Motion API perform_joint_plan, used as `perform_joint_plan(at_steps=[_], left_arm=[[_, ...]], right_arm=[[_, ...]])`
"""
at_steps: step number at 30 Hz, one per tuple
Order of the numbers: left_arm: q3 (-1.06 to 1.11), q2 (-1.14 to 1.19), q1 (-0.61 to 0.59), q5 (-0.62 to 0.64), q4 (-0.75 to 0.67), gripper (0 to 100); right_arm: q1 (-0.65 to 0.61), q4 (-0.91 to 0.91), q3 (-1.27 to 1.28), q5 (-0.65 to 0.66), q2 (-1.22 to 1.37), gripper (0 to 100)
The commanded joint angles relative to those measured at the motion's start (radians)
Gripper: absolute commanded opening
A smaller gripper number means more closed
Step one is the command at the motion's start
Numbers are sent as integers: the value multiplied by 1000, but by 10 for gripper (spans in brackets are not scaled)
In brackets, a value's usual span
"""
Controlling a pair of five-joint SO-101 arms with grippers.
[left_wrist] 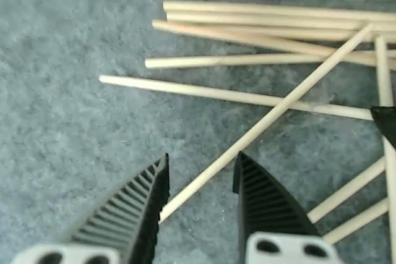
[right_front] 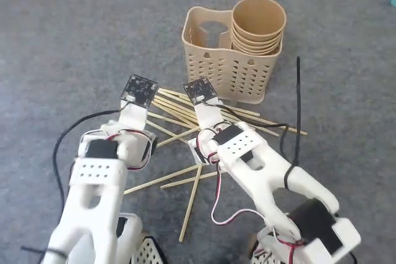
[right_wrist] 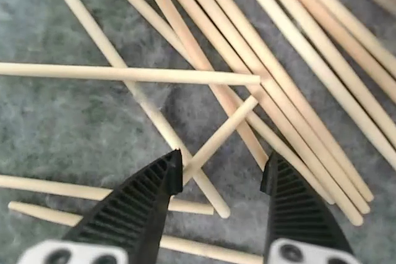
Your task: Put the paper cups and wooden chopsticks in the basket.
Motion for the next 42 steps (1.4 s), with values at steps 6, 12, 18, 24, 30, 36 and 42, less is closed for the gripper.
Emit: perform_joint_plan(at_steps=[6, 12, 18, 24, 30, 36, 42], left_arm=[[-229, 410, -15, -9, -51, 156], [-288, 503, -38, -9, -44, 156], [-286, 503, -37, -9, -44, 156], [-286, 503, -35, -9, -44, 156], [-288, 503, -34, -9, -44, 159], [-288, 503, -34, -23, -44, 159], [-288, 503, -34, -25, -44, 159]], right_arm=[[-2, -36, -46, -32, -4, 171], [-1, -36, -46, -34, -4, 41], [-1, -19, -46, -31, -15, 7], [-7, 47, -61, 25, -45, 8], [22, 38, -60, 18, -73, 22], [21, 4, -64, -55, -73, 177], [42, -56, -86, -118, -42, 130]])
